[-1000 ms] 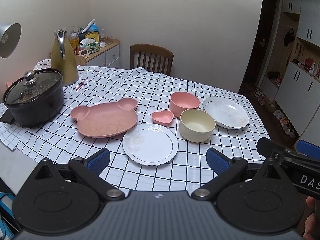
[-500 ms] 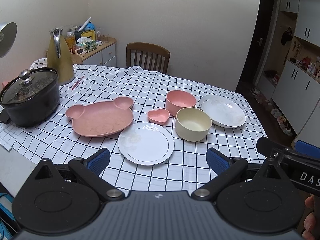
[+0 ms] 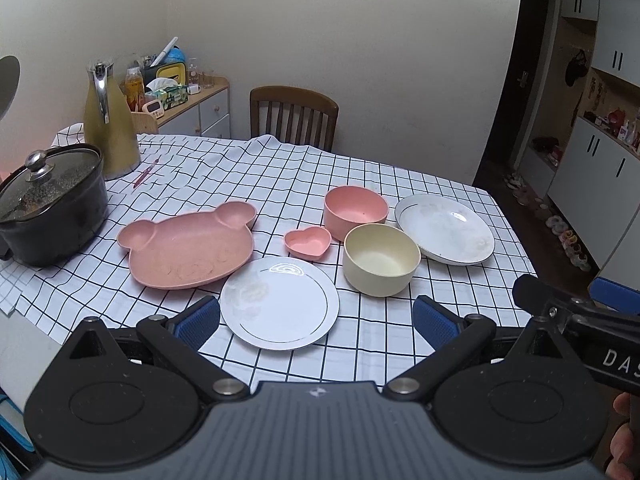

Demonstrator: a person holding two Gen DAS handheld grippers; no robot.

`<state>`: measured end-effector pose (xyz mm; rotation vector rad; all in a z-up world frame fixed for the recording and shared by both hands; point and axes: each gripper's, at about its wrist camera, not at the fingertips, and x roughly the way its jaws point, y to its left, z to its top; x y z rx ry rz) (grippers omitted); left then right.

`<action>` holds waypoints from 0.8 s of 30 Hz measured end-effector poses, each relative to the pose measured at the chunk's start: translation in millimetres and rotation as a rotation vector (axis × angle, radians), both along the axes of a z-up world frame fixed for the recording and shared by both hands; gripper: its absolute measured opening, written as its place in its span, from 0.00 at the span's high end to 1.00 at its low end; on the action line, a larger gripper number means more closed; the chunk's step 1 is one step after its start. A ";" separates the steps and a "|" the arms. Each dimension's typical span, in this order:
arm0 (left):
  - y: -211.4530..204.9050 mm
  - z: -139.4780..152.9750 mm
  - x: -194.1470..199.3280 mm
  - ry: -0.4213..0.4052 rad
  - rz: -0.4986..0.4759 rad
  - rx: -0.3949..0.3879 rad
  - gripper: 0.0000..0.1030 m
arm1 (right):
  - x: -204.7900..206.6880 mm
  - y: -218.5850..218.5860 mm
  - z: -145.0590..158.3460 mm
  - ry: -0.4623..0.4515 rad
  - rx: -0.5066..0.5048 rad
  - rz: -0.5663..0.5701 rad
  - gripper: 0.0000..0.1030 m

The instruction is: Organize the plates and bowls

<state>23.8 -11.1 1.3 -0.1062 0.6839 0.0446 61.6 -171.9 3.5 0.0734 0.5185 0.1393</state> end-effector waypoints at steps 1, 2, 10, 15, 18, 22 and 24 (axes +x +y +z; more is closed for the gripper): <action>-0.4 0.3 1.0 -0.001 0.004 0.000 0.00 | 1.1 -0.9 0.7 -0.004 0.000 0.001 0.00; -0.6 0.5 1.5 -0.004 0.009 0.000 0.00 | 2.1 -1.9 0.9 -0.005 0.001 0.003 0.00; -1.0 -1.5 5.0 -0.007 0.030 0.001 0.00 | 8.3 -3.5 -2.6 0.006 0.004 0.023 0.00; -1.4 -6.0 13.0 0.014 0.042 -0.002 0.00 | 16.9 -6.2 -6.8 0.029 0.019 0.046 0.00; 1.4 -8.9 26.2 0.037 0.056 -0.020 0.00 | 30.3 -10.3 -9.6 0.045 0.022 0.058 0.00; 6.0 -13.6 52.7 0.041 0.071 -0.032 0.00 | 60.9 -15.9 -12.9 0.061 -0.001 0.059 0.00; 8.0 -13.4 67.9 0.025 0.072 -0.031 0.00 | 79.7 -18.5 -16.8 0.082 -0.007 0.070 0.00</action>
